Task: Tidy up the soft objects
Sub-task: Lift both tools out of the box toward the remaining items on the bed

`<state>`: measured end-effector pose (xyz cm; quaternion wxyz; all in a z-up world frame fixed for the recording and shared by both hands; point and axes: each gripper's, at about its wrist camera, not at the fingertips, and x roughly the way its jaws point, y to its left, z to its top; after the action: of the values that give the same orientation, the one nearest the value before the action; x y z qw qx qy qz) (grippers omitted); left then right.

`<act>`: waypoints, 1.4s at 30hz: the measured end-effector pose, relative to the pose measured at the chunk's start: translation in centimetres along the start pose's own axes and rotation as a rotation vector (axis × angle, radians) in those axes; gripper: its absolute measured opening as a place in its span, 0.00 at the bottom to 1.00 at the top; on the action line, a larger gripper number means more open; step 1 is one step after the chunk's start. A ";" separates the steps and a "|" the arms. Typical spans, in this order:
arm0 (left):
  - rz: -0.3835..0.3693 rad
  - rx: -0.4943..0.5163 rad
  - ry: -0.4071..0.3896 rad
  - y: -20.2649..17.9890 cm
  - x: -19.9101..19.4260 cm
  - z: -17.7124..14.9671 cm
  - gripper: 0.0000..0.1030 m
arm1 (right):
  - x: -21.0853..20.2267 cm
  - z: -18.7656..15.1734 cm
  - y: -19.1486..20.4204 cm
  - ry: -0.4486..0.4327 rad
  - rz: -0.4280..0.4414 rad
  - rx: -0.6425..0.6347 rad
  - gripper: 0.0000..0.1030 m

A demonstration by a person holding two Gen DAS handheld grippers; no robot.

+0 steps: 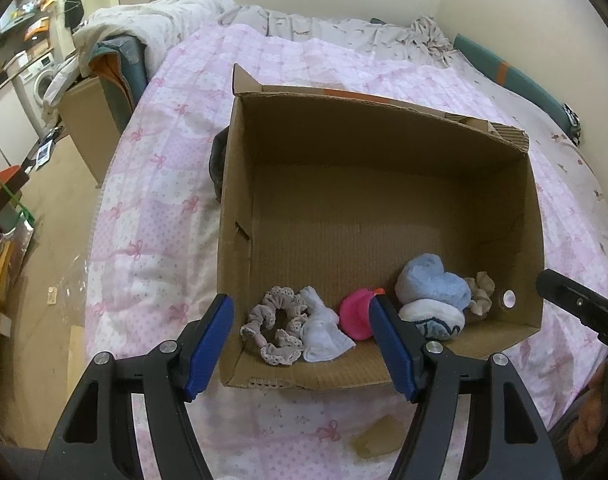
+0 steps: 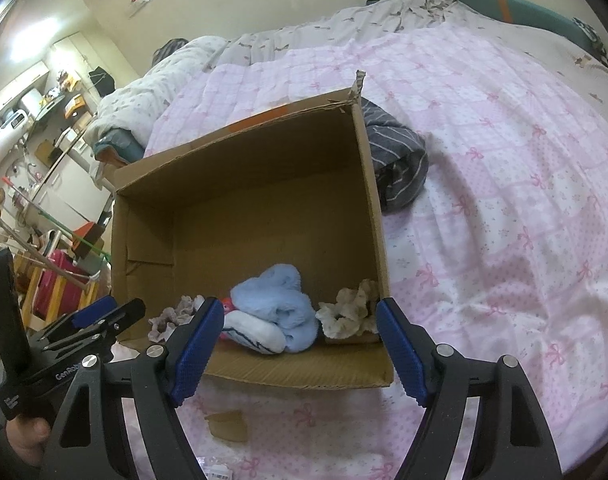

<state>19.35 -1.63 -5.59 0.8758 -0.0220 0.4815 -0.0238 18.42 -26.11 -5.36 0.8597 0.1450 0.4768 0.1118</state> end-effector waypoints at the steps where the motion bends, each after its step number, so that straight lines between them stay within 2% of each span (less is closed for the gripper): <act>1: 0.001 0.001 -0.001 0.0 -0.1 -0.1 0.65 | 0.0 0.0 0.0 0.000 -0.001 0.000 0.80; 16: 0.043 -0.009 -0.016 0.6 -2.1 -1.0 0.65 | -0.4 -0.1 -0.4 -0.005 -0.005 0.024 0.80; 30: 0.056 -0.010 -0.026 1.4 -6.4 -2.9 0.65 | -2.8 -1.8 0.4 -0.032 0.009 0.002 0.80; 37: 0.055 -0.036 -0.004 2.0 -7.4 -4.7 0.65 | -4.4 -2.7 0.5 -0.045 0.031 0.019 0.80; 42: 0.036 -0.059 0.048 2.6 -6.9 -6.0 0.65 | -4.4 -4.2 1.3 0.006 0.089 0.021 0.80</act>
<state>10.69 1.33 -3.14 0.8632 -0.0387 0.5034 0.0059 12.49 -25.72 -3.59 0.8509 0.1747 0.4736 0.1454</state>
